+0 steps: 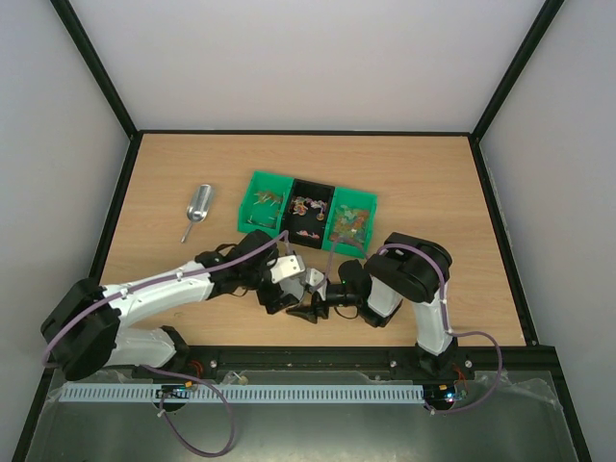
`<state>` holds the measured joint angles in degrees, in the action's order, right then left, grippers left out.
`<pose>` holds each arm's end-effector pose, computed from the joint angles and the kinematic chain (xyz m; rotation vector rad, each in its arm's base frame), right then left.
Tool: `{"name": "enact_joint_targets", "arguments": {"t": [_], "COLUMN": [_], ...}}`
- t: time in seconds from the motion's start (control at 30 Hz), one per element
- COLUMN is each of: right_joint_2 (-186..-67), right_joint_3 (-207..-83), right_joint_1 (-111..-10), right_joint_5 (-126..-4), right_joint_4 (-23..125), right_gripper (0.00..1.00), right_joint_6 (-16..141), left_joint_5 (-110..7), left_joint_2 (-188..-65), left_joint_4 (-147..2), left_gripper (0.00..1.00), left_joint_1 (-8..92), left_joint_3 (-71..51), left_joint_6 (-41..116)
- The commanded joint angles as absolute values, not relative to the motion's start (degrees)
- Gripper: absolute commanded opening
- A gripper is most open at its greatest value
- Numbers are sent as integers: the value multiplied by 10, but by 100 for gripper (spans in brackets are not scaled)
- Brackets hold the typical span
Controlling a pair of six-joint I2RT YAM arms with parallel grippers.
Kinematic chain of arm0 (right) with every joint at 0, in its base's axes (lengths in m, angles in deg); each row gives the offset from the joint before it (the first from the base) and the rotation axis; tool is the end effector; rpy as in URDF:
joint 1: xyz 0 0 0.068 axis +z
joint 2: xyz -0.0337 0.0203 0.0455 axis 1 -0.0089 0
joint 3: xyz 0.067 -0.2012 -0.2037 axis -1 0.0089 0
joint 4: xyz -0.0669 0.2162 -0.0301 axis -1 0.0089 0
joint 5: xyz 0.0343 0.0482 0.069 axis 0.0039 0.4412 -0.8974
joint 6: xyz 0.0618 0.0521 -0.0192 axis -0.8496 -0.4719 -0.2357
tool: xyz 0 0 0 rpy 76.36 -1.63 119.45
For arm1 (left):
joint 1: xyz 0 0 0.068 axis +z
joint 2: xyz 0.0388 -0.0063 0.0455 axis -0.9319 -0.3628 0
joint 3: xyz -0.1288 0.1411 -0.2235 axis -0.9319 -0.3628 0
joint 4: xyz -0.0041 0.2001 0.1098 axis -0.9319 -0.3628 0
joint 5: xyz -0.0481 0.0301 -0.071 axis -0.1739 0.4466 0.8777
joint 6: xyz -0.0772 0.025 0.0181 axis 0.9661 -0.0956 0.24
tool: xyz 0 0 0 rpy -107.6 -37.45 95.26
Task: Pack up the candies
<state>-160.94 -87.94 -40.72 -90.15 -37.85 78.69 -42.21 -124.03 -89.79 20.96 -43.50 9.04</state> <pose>0.1756 0.2595 0.1355 -1.2350 1.3180 0.9827 0.1423 -0.1898 0.2122 1.4360 1.9991 -0.6161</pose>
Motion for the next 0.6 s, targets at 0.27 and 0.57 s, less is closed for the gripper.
{"name": "enact_joint_targets", "arguments": {"t": [0.27, 0.57], "right_joint_2": [-1623, -1622], "right_joint_3": [-880, -880], "right_joint_1": [-406, -406], "right_joint_5": [-892, -893], "right_joint_4": [-349, -348], "right_gripper": [36, 37], "right_joint_6": [781, 782], "left_joint_5": [-490, -504], "left_joint_2": [-1265, -1283], "left_joint_4": [-857, -883], "left_gripper": [99, 85], "left_joint_1": [182, 179], "left_joint_3": [-450, -441], "left_joint_6": [135, 109]}}
